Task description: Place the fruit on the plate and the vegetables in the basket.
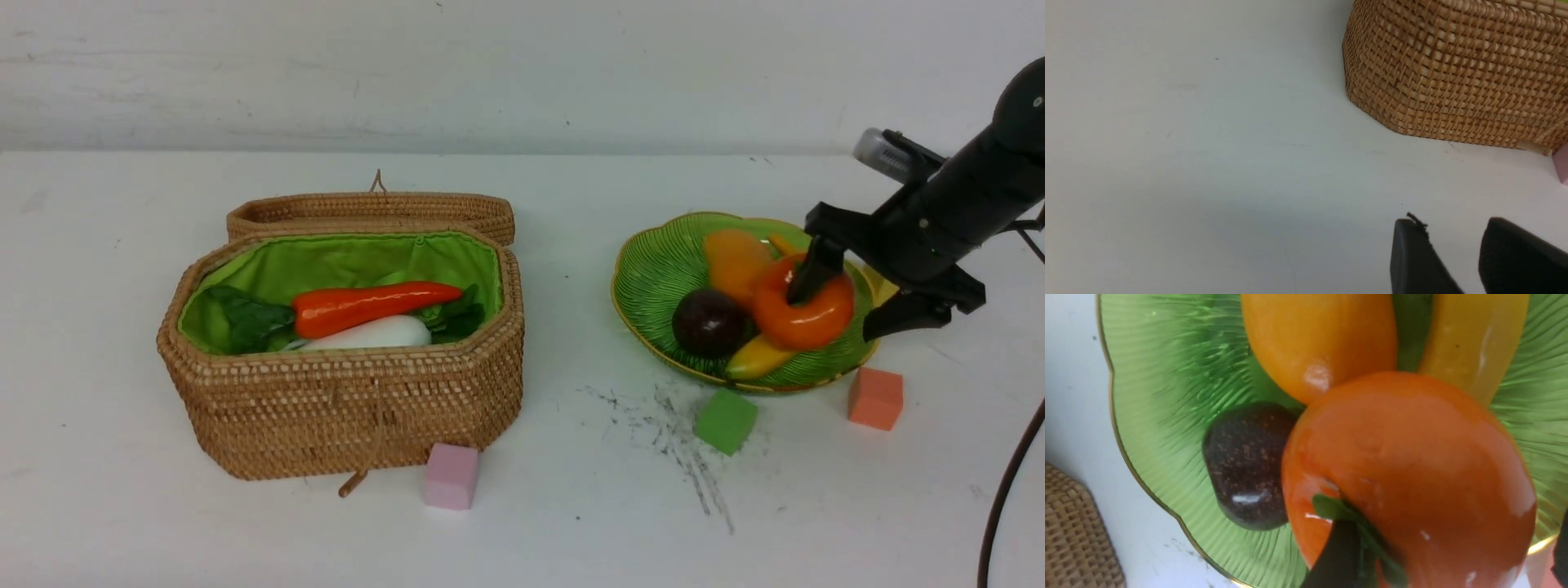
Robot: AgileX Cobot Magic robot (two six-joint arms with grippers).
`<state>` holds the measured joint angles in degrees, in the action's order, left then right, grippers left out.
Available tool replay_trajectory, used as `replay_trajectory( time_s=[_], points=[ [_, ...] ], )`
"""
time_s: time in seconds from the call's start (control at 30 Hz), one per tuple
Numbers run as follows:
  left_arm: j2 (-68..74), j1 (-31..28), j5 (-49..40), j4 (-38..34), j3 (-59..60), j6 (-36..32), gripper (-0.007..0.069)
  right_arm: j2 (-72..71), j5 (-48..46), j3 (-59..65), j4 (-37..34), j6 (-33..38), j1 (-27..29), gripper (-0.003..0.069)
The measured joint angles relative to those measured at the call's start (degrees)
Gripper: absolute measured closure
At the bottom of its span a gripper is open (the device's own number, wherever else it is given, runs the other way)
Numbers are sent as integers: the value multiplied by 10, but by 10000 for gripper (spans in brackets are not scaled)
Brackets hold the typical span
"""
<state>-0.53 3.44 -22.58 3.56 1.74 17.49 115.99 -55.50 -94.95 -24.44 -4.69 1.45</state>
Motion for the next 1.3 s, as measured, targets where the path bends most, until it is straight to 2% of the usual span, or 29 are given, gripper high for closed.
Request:
replay_trajectory(
  time_s=[0.3,0.57,0.63,0.67,0.8,0.87,0.9,0.93,1.13,1.23,1.3],
  points=[
    [0,0,0,0,0,0,386,-62,18,-1,-13,27,0,32],
    [0,0,0,0,0,0,386,-117,22,-2,26,35,0,100],
    [0,0,0,0,0,0,386,-154,9,-2,50,68,0,165],
    [0,0,0,0,0,0,386,-158,9,-2,51,71,0,172],
    [0,0,0,0,0,0,386,-237,-22,-2,56,99,0,393],
    [0,0,0,0,0,0,386,-289,-31,11,47,103,-6,547],
    [0,0,0,0,0,0,386,-299,-31,16,45,103,-8,573],
    [0,0,0,0,0,0,386,-342,-29,45,39,112,-22,644],
    [0,0,0,0,0,0,386,-492,5,202,35,176,-87,667],
    [0,0,0,0,0,0,386,-591,70,337,37,188,-94,667],
    [0,0,0,0,0,0,386,-655,159,443,39,190,-94,667]
  ],
)
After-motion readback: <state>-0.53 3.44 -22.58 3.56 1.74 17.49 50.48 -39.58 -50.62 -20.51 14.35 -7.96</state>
